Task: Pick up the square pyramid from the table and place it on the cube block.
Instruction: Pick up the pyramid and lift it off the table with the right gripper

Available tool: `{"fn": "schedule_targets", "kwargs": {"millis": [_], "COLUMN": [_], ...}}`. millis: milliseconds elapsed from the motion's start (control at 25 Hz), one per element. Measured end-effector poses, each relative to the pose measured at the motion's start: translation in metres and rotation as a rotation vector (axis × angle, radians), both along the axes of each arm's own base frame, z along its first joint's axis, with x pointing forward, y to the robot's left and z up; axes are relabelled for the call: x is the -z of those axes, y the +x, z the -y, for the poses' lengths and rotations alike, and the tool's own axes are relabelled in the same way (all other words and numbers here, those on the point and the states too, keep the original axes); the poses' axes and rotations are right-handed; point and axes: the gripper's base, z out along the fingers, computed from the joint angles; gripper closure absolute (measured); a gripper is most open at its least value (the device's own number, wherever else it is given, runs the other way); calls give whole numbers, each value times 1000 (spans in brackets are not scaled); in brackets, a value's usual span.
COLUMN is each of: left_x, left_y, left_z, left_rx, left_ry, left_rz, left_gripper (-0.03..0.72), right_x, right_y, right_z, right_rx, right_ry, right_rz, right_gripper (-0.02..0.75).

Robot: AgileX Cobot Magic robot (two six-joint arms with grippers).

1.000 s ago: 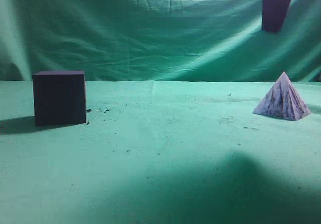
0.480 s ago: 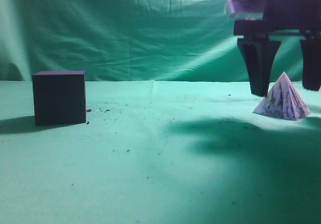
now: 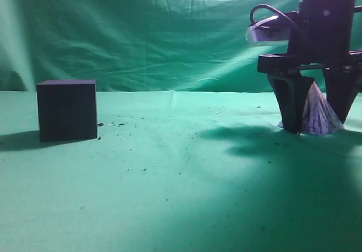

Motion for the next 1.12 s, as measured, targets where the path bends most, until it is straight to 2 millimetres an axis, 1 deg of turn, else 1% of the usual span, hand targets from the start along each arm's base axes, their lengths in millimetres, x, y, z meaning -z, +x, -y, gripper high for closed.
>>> {"fn": "schedule_targets", "kwargs": {"millis": [200,240,320,360,400,480,600,680,760,800,880,920,960,1000,1120], "left_x": [0,0,0,0,0,0,0,0,0,0,0,0,0,0,0], "left_y": [0,0,0,0,0,0,0,0,0,0,0,0,0,0,0], "left_z": [0,0,0,0,0,0,0,0,0,0,0,0,0,0,0], "left_rx": [0,0,0,0,0,0,0,0,0,0,0,0,0,0,0], "left_ry": [-3,-3,-4,-4,-4,-4,-4,-4,-4,-4,-4,-4,-4,-4,-4], "left_rz": [0,0,0,0,0,0,0,0,0,0,0,0,0,0,0], "left_gripper": [688,688,688,688,688,688,688,688,688,688,688,688,688,688,688], "right_x": [2,2,2,1,0,-1,-6,-15,-31,-44,-71,-85,-98,-111,-136], "right_y": [1,1,1,1,2,2,7,13,18,20,19,16,13,8,-16], "right_z": [-1,-1,0,0,0,0,0,0,-4,-9,-26,-39,-52,-68,-120], "right_rx": [-3,-1,-6,-10,-9,3,5,-2,-6,-11,-35,-53,-69,-97,-210], "right_ry": [-4,-1,-12,-20,-28,-45,-81,-107,-105,-96,-62,-33,6,44,158], "right_rz": [-16,-18,-23,-25,-23,-28,-28,-13,16,42,87,108,127,142,168], "right_gripper": [211,269,337,357,342,342,342,342,342,342,342,384,367,367,367]}}
